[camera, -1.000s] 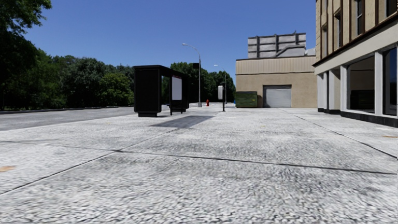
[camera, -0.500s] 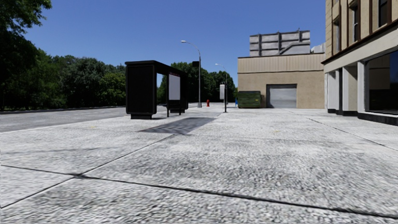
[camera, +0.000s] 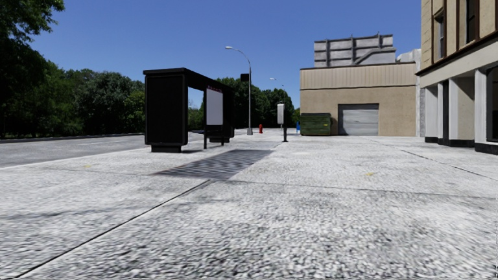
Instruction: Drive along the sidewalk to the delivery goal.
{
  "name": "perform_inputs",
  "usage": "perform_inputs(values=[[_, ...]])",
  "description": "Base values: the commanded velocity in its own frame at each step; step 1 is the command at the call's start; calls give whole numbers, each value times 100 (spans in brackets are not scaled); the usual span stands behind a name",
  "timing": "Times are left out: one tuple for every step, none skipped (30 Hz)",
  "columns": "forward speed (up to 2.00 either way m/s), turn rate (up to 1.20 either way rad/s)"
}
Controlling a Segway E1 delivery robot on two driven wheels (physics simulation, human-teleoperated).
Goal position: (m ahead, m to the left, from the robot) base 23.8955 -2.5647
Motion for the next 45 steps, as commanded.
perform_inputs(values=[[200, 0], [200, 0], [200, 0], [200, 0], [200, 0], [200, 0], [200, 0], [200, 0], [200, 0], [200, 0], [200, 0], [200, 0], [200, 0], [200, 0], [200, 0], [200, 0], [200, 0], [200, 0], [200, 0], [200, 0], [200, 0], [200, 0], [200, 0], [200, 0], [200, 0], [200, 0], [200, 0], [200, 0], [200, 0], [200, 0], [200, 0], [200, 0], [200, 0], [200, 0], [200, 0], [200, 0], [200, 0], [200, 0], [200, 0], [200, 0], [200, 0], [200, 0], [200, 0], [200, 0], [200, 0]])
